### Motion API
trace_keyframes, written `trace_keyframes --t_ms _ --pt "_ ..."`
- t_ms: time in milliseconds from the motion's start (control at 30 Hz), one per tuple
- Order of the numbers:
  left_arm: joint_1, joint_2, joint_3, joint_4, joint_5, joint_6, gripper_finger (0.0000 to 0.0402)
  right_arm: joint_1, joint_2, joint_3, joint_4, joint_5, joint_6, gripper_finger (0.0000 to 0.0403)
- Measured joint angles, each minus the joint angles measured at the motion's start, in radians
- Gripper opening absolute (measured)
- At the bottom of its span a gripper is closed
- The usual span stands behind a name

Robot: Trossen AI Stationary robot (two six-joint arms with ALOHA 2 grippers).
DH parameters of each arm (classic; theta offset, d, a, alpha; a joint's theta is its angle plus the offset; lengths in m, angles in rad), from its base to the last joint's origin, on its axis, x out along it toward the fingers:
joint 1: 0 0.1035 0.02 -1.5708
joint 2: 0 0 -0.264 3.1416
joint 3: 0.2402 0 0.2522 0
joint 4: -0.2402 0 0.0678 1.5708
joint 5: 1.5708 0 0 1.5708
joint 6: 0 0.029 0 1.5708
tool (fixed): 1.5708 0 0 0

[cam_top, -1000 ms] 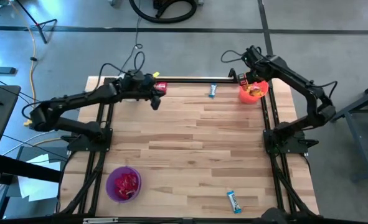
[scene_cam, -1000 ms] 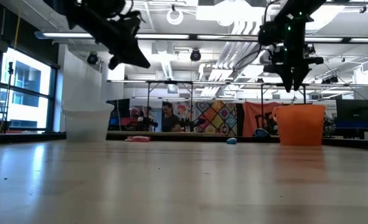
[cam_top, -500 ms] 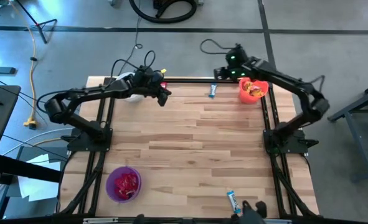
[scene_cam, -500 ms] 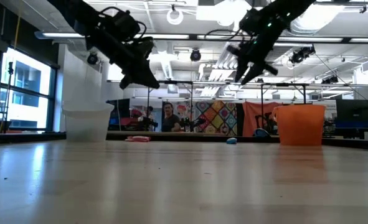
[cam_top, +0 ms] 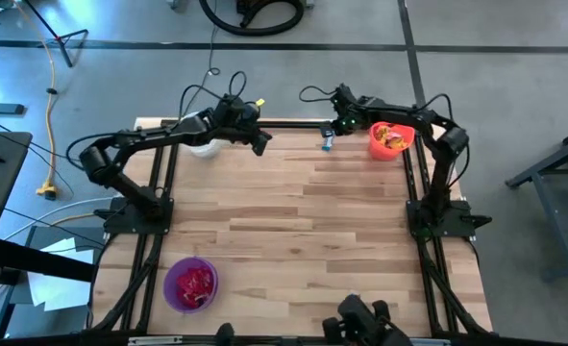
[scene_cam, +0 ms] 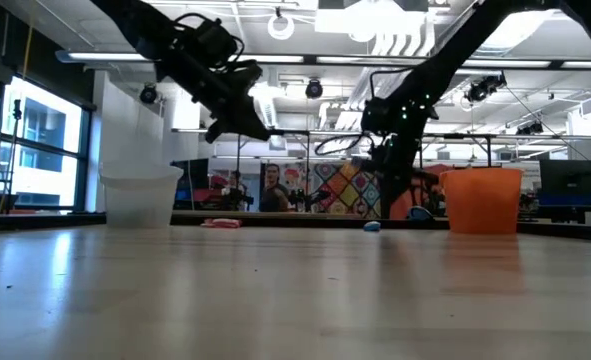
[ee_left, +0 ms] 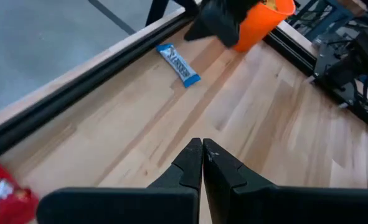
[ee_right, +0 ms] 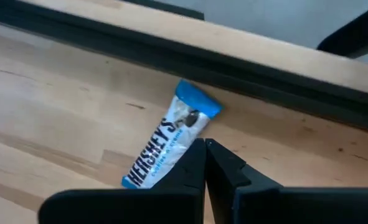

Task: Sort candy
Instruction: Put the white candy into the white bucket

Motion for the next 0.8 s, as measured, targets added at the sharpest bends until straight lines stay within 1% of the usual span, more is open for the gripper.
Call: trace_keyframes --t_ms 167,300,400,567,667,733,800 --pt "0.002 0.096 0.088 -0.022 0.001 0.005 0.0000 0.001 0.038 0.000 0.000 -0.003 0.032 0.0001" --pt "0.002 0.156 0.132 -0.040 0.003 0.005 0.0000 0.001 0.060 0.000 0.002 -0.008 0.041 0.0000" --pt "0.002 0.188 0.158 -0.061 0.005 0.006 0.0000 0.006 0.076 0.000 0.009 -0.046 0.039 0.0000" --pt "0.005 0.209 0.178 -0.066 0.005 0.006 0.0000 0.036 0.084 0.000 0.070 -0.094 0.037 0.0000" --pt "0.008 0.209 0.180 -0.063 -0.001 0.005 0.0000 0.053 0.084 0.000 0.133 -0.178 0.042 0.0000" --pt "0.012 0.209 0.180 -0.065 -0.005 0.002 0.0000 0.063 0.074 0.000 0.132 -0.211 0.059 0.0000" --pt "0.015 0.214 0.180 -0.056 -0.007 -0.017 0.0000 0.072 0.041 0.000 0.106 -0.213 0.053 0.0000"
